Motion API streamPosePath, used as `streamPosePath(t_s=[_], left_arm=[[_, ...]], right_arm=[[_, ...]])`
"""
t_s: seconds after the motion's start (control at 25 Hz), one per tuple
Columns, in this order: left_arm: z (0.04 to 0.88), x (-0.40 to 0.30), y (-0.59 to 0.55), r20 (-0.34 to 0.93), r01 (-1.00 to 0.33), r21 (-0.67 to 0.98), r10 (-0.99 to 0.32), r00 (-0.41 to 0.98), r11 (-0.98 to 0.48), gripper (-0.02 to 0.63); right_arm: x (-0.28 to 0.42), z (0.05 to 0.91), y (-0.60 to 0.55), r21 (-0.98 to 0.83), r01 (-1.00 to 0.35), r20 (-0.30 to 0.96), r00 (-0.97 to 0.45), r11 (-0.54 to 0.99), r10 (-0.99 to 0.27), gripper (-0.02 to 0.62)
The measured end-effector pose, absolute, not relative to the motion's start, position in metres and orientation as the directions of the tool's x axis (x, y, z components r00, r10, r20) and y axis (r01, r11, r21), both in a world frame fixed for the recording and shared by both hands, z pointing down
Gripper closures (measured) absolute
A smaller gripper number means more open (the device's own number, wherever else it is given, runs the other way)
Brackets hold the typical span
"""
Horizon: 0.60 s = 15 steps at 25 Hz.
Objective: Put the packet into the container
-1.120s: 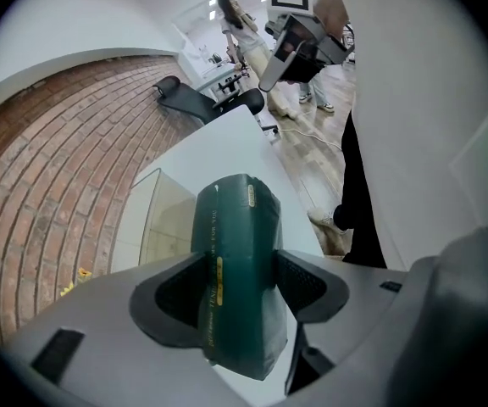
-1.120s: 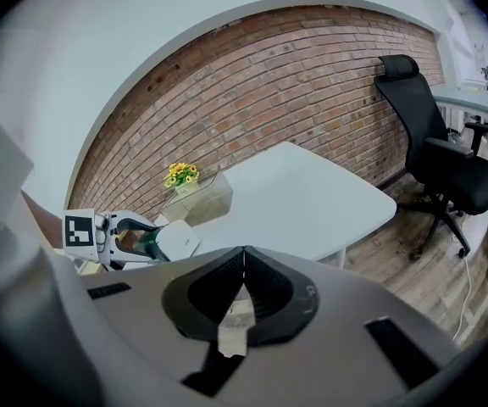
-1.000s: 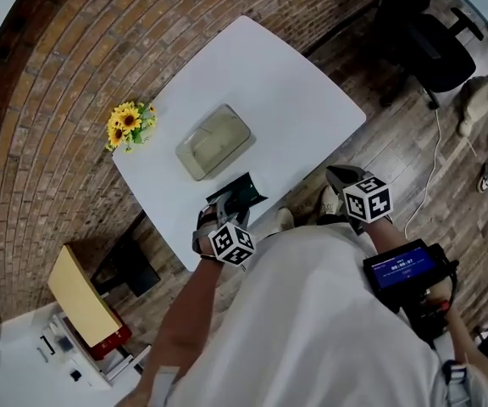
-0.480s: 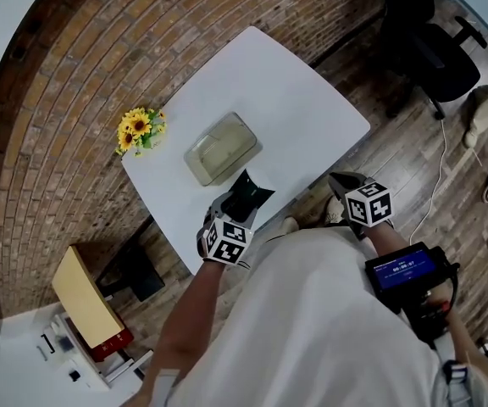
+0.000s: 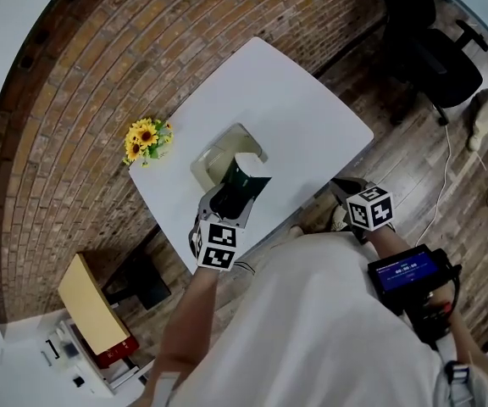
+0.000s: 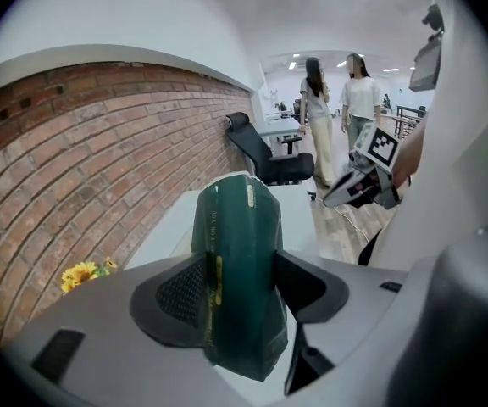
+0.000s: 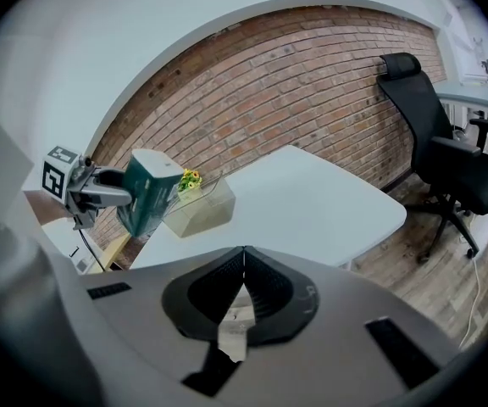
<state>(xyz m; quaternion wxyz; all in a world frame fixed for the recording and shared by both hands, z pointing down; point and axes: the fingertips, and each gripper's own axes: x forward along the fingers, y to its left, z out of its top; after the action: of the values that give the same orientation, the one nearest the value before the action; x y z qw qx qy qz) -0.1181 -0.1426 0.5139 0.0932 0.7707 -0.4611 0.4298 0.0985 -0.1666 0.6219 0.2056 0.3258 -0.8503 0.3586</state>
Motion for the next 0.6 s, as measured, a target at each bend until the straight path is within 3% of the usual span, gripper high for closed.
streamPosePath(t_s=[0.28, 0.6], left_arm=[[0.492, -0.159, -0.19, 0.719, -0.807, -0.314, -0.681, 0.141, -0.5, 0.336], [0.535, -0.18, -0.224, 0.796, -0.698, -0.385, -0.6, 0.08, -0.604, 0.336]], right_arm=[[0.106, 0.624, -0.174, -0.48, -0.724, 0.584, -0.685, 0.496, -0.435, 0.589], [0.114, 0.628, -0.179, -0.488, -0.748, 0.588, -0.663, 0.45, -0.464, 0.589]])
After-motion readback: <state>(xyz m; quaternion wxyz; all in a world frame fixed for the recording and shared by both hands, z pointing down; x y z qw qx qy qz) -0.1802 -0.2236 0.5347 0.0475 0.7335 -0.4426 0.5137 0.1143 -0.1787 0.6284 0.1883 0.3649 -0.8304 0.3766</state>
